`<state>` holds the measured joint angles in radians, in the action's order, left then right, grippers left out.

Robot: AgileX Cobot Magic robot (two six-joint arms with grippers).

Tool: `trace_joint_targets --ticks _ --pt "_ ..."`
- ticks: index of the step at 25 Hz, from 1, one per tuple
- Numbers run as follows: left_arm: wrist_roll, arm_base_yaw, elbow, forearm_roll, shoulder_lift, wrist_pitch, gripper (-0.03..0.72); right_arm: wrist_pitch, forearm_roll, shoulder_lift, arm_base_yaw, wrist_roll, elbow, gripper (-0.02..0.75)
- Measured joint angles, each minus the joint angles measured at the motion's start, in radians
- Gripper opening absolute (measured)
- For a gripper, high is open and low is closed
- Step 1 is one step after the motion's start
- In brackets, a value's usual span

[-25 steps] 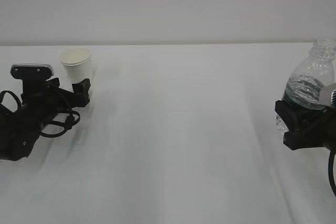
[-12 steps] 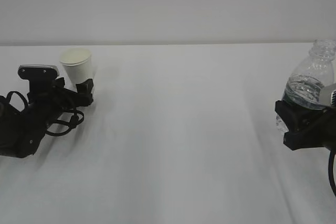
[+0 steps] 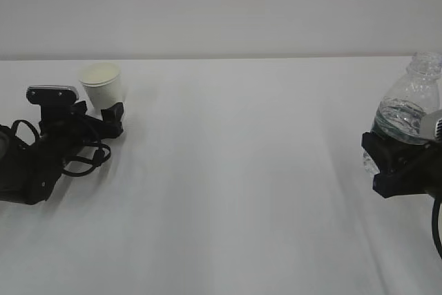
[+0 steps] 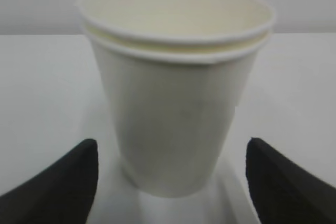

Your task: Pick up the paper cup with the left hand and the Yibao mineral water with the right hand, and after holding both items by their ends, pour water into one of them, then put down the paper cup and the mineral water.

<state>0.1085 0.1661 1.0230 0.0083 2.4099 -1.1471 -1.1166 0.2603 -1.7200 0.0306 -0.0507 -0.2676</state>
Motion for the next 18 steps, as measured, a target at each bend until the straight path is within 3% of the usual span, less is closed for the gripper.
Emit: trace_joint_targets --ticks 8,10,14,18 --pt "0.005 -0.002 0.000 -0.008 0.000 0.000 0.484 0.000 0.000 0.000 0.000 0.000 0.000 0.407" --pt "0.005 -0.002 0.000 0.012 0.000 0.000 0.507 0.000 0.000 0.000 0.000 0.000 0.000 0.407" --pt "0.058 -0.002 0.000 0.040 0.000 0.000 0.645 0.000 0.000 0.000 0.000 0.000 0.000 0.407" --pt "0.148 -0.002 0.000 0.000 0.000 -0.004 0.685 0.000 0.000 0.000 0.000 0.000 0.000 0.407"
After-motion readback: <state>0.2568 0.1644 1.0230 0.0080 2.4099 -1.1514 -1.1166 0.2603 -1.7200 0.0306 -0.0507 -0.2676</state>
